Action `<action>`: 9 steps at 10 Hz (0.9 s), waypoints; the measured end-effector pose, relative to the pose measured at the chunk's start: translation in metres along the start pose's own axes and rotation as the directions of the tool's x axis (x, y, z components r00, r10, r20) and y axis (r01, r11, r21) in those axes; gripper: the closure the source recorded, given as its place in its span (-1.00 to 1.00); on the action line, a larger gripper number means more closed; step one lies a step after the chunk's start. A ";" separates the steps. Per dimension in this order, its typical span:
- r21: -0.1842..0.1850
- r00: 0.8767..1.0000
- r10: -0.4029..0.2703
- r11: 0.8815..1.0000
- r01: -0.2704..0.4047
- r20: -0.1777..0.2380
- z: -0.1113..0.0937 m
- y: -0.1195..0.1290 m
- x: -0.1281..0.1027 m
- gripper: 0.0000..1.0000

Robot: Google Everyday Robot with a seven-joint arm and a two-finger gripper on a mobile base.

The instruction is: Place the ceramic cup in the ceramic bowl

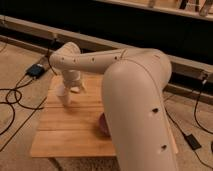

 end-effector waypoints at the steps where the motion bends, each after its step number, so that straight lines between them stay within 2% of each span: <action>1: -0.001 1.000 -0.004 1.000 0.004 0.000 0.002 0.006 -0.006 -0.30; 6: -0.005 1.000 -0.031 1.000 0.031 -0.001 0.018 0.035 -0.042 -0.30; 9: 0.003 0.999 -0.051 0.999 0.051 -0.018 0.038 0.039 -0.053 -0.30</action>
